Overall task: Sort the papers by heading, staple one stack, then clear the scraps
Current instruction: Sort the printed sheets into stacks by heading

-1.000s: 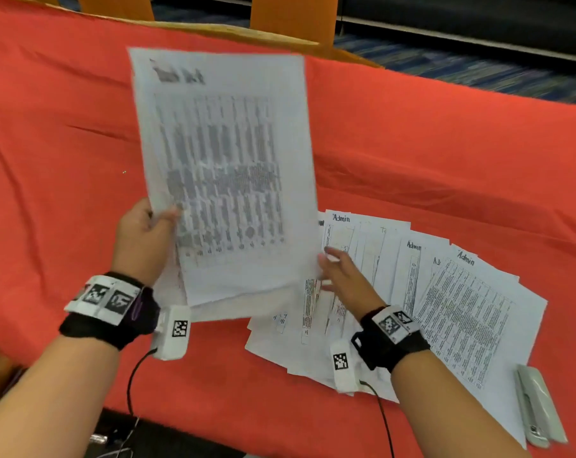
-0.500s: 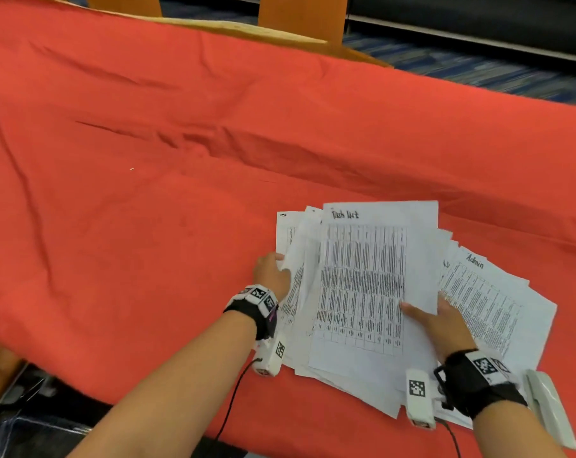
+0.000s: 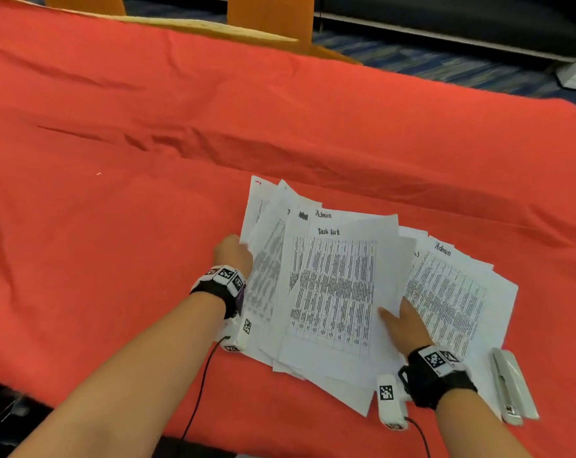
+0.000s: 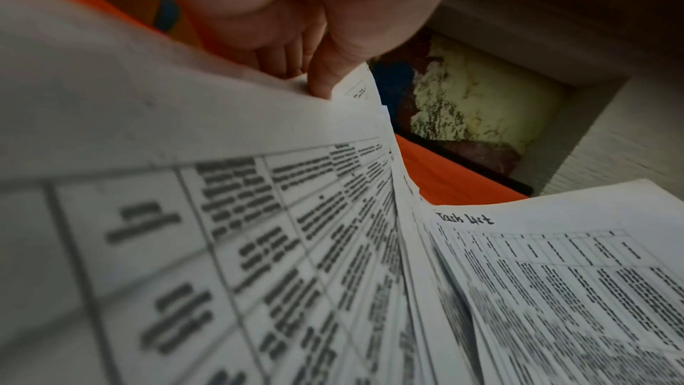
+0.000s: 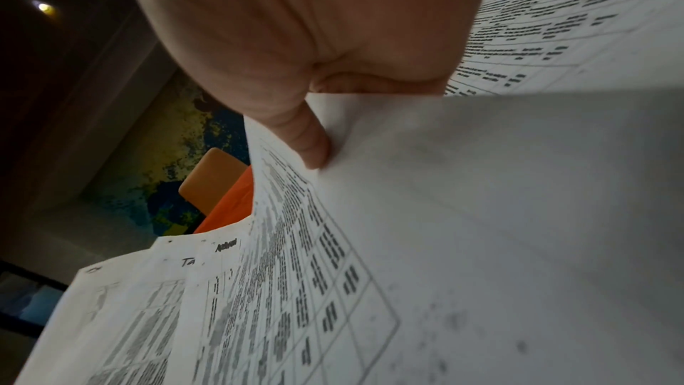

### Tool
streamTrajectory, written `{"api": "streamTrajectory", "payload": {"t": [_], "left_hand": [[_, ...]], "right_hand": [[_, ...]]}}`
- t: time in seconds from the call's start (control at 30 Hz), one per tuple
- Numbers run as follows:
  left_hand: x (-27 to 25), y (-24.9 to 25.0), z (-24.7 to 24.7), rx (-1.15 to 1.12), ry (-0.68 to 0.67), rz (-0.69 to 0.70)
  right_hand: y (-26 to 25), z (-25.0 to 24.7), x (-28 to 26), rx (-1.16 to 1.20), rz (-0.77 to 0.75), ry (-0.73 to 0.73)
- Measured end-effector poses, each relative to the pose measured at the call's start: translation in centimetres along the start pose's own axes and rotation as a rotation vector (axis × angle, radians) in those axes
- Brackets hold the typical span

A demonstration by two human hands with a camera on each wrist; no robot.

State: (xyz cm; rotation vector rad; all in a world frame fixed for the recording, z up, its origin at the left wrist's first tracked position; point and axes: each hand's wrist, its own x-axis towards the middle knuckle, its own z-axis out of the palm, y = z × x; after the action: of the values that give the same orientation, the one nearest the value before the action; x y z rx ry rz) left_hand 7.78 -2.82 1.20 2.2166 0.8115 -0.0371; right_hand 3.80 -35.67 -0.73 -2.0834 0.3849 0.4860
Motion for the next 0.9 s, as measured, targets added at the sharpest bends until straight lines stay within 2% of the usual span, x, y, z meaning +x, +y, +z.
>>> {"api": "streamTrajectory", "payload": {"t": [0.13,0.33,0.43,0.53,0.63,0.73,0.9], "left_hand": [[-0.1,1.7,-3.8,0.004,0.128,0.088],[-0.7,4.0,-8.8,0.019,0.347,0.390],[-1.1,5.1,-11.2,-0.079,0.475,0.434],[-1.1,5.5,-12.8,-0.189,0.524,0.401],[-0.8,5.2,-13.2,-0.283,0.514,0.372],[-0.4,4.3,-11.9,-0.333,0.467,0.312],[-2.0,1.9,-6.3,-0.244,0.182,0.126]], "right_hand": [[-0.5,0.0,0.2,0.076,-0.018,0.065],[-1.5,0.5,0.5,0.163,0.022,0.117],[-1.6,0.4,0.7,0.185,0.031,0.117],[-1.4,0.3,1.0,0.169,0.064,0.085],[-1.1,0.4,1.3,0.112,0.076,0.017],[1.0,1.0,3.1,0.188,0.059,-0.046],[-0.3,1.0,1.6,0.374,0.149,-0.151]]}}
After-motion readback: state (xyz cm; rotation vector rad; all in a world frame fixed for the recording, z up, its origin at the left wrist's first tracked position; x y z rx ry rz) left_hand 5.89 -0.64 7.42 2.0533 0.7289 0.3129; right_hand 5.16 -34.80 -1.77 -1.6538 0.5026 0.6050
